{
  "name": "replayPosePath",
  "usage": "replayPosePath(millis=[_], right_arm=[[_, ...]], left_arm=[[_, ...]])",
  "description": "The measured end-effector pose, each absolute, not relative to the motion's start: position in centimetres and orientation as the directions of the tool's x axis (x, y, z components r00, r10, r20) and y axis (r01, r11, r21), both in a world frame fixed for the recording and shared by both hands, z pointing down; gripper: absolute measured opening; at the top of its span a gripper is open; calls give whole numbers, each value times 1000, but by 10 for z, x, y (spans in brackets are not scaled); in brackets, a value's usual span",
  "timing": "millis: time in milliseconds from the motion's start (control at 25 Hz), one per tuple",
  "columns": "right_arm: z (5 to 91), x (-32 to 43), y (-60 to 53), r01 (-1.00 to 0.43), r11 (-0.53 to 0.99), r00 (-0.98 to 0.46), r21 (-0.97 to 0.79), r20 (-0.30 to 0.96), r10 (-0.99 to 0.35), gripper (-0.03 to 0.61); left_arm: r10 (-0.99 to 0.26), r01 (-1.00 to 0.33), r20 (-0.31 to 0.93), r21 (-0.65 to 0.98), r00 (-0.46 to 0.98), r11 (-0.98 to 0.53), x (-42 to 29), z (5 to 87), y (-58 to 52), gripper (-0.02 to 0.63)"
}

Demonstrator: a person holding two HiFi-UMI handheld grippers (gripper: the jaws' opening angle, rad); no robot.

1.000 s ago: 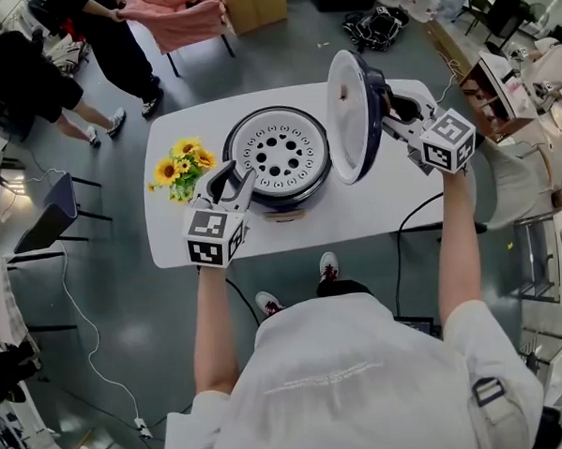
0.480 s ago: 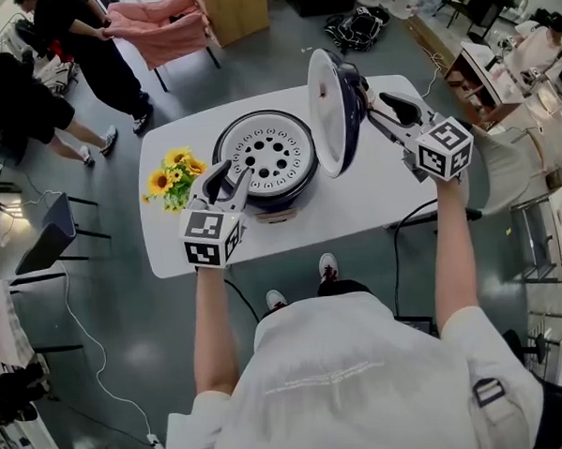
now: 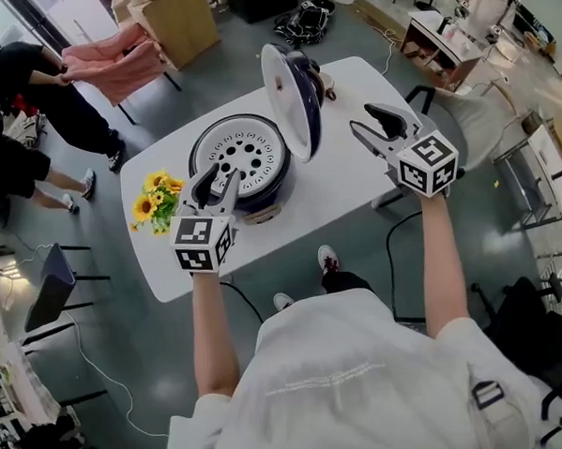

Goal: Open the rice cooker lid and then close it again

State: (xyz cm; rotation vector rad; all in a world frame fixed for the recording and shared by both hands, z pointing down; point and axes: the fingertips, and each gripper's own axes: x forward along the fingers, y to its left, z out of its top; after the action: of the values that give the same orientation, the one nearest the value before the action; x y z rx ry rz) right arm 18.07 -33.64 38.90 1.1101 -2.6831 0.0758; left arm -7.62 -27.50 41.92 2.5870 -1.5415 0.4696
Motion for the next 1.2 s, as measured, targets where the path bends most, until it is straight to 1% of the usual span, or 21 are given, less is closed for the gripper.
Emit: replayPosePath(millis=[240,440,560,720,840,1200], right_arm=[[399,200,-290,-818,575,-551,26,252,-795,204],[401,218,-269,-856,516,-492,27,260,-831,204],[395,224,-268,-862,505,-481,38,256,-839,204],[389,220,-277,-852,523,-497,42,250,-831,202],[388,214,-290,-825,562,-534,51,253,-807,204],[385,181,-353,-670,736,-684,95,307,-662,216]], left_arm=[[-824,-853,281,-35,491,-521,-80,415,-263,161],[-824,-851,264,-23,501,-524,-72,414,-261,161],[-828,-853,255,-23,500,-522,-68,412,-264,161],[-830,-855,254,-22,497,-519,-68,411,-268,161],[-833,-859,260,-26,488,-511,-68,412,-271,161],[-850,-882,287,-30,443,-470,-76,415,-290,161]])
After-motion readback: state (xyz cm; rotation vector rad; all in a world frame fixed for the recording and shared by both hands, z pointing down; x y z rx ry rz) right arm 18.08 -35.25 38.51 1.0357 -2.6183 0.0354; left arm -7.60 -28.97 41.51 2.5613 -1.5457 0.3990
